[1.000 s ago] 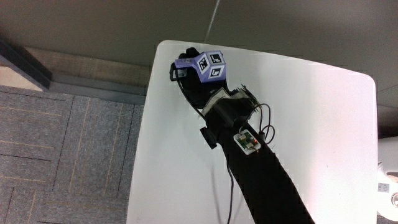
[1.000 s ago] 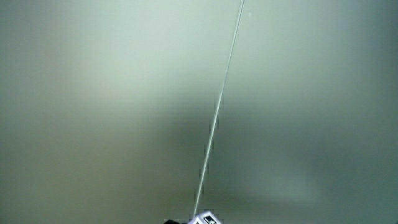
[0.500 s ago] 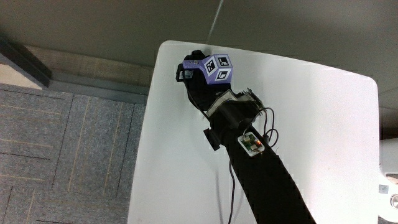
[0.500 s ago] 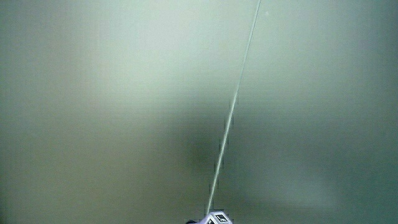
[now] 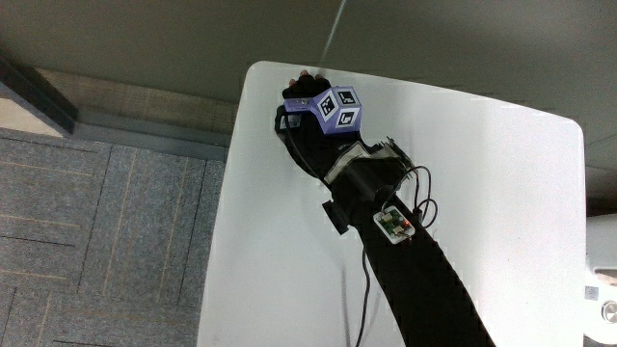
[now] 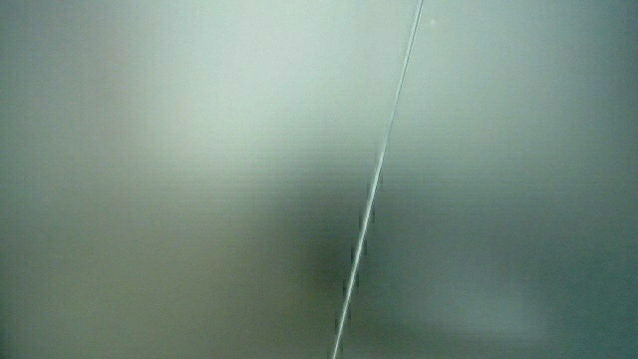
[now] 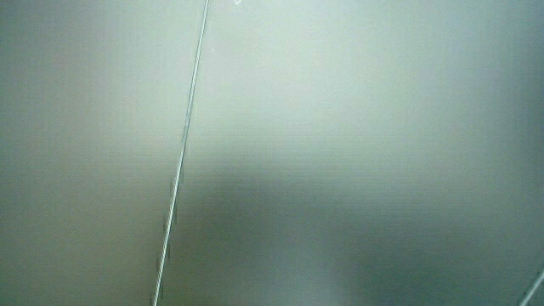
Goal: Place green brick
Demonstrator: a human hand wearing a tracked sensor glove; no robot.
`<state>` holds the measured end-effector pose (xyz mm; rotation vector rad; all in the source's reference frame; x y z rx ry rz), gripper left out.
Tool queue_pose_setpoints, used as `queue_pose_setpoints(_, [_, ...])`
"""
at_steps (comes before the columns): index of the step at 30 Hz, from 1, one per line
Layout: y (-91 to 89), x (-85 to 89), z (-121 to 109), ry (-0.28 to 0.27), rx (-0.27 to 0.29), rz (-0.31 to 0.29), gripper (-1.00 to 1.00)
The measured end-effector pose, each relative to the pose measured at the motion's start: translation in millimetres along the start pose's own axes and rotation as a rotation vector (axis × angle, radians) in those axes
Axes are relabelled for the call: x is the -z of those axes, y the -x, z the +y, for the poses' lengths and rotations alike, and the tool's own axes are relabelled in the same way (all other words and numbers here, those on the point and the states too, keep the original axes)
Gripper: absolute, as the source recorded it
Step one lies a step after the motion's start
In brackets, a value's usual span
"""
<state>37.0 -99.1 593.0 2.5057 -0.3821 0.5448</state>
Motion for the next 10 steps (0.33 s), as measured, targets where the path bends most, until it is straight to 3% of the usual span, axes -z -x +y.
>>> queue_pose_setpoints(5, [-0.6,0.5,-2.0,0.001,-0.025,0.017,-1.0])
queue_pose_setpoints(10, [-3.8,4.5,-7.9,-0.028,-0.044,0.021,-1.0])
